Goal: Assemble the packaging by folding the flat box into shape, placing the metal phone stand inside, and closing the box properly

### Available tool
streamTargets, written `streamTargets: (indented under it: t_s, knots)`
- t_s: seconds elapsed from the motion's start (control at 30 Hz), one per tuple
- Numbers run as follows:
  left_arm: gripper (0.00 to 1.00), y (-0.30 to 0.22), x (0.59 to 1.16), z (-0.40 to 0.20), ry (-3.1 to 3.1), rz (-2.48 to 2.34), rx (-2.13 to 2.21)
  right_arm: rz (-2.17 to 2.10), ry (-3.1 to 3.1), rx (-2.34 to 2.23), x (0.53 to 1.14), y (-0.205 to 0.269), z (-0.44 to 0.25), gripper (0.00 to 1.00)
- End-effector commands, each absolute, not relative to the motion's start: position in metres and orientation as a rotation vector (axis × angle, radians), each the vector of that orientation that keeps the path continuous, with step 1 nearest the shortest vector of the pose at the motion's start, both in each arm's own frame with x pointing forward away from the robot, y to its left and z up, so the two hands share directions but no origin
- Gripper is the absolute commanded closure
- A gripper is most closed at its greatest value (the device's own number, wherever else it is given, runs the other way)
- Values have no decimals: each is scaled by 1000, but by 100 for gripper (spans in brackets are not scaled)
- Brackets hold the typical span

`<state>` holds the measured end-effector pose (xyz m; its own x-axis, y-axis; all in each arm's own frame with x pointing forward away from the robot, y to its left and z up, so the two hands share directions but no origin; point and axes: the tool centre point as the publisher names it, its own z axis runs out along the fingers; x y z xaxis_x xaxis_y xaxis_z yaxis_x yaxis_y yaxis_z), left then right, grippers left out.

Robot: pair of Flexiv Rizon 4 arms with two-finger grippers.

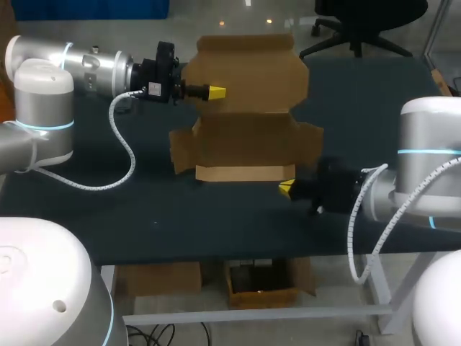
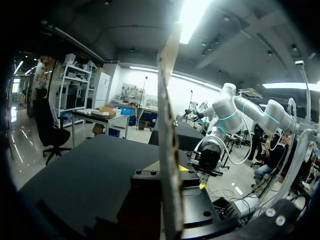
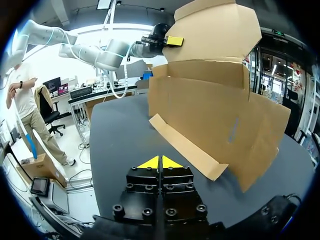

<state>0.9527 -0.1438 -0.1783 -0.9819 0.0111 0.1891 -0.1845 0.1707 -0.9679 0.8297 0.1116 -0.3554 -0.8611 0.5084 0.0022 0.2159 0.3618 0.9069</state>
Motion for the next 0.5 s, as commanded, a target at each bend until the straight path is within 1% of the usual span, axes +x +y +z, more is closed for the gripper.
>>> streamTargets:
  t_s: [0.03,0.5]
  knots:
    - [100,-143,953,-179,-2281,1922,168,1490,2333,651,844,137,-373,100]
    - [100,-143,953,-179,-2281,1922,168,1477,2341,633,866,167,-389,100]
